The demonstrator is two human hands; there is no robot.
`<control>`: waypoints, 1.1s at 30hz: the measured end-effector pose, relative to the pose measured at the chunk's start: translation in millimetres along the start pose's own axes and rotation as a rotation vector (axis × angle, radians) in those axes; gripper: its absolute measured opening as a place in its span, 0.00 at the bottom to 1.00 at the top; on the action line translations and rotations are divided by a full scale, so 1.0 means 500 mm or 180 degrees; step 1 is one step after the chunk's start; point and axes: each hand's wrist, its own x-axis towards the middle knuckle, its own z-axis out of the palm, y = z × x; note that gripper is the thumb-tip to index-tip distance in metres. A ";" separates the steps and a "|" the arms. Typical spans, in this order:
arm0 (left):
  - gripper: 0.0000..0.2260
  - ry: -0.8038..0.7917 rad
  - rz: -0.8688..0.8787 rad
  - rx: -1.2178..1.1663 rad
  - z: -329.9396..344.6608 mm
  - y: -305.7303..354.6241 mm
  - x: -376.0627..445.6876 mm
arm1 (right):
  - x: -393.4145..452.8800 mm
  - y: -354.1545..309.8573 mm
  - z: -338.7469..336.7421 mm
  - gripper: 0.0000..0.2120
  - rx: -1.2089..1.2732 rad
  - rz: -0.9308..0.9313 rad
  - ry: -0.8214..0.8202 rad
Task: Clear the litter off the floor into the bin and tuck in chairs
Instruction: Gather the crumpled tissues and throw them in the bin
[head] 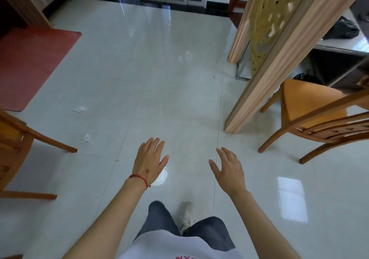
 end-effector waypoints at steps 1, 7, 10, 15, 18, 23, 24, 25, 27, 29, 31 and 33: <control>0.28 0.0016 -0.0012 -0.0031 -0.006 0.004 0.028 | 0.029 0.002 -0.010 0.25 -0.0010 -0.0012 -0.0001; 0.34 0.0077 -0.0113 -0.0095 -0.030 -0.009 0.201 | 0.203 -0.008 -0.044 0.25 0.0001 -0.0068 -0.0054; 0.32 0.0004 -0.0133 -0.0070 -0.038 -0.030 0.308 | 0.311 -0.018 -0.055 0.25 0.0052 -0.0053 -0.0032; 0.30 -0.0035 -0.0118 -0.0061 -0.073 -0.070 0.504 | 0.515 -0.052 -0.084 0.25 0.0083 -0.0066 -0.0022; 0.28 0.0078 -0.0105 -0.0098 -0.106 -0.093 0.609 | 0.630 -0.084 -0.104 0.25 0.0112 -0.0051 -0.0037; 0.25 0.0107 -0.0125 -0.0032 -0.155 -0.138 0.759 | 0.785 -0.135 -0.128 0.25 0.0114 -0.0114 0.0005; 0.25 0.0117 -0.0148 -0.0064 -0.162 -0.145 0.782 | 0.809 -0.143 -0.132 0.25 0.0086 -0.0127 -0.0014; 0.25 0.0142 -0.0167 -0.0079 -0.168 -0.152 0.802 | 0.832 -0.153 -0.135 0.25 0.0071 -0.0143 -0.0042; 0.24 0.0206 -0.0189 -0.0065 -0.176 -0.168 0.838 | 0.880 -0.170 -0.139 0.25 0.0051 -0.0177 -0.0105; 0.25 0.0203 -0.0255 -0.0076 -0.186 -0.184 0.872 | 0.932 -0.186 -0.142 0.25 0.0027 -0.0233 -0.0138; 0.25 0.0242 -0.0410 -0.0142 -0.194 -0.202 0.902 | 0.987 -0.204 -0.145 0.25 -0.0022 -0.0353 -0.0187; 0.25 0.0303 -0.0599 -0.0117 -0.203 -0.222 0.932 | 1.044 -0.229 -0.149 0.25 -0.0064 -0.0486 -0.0258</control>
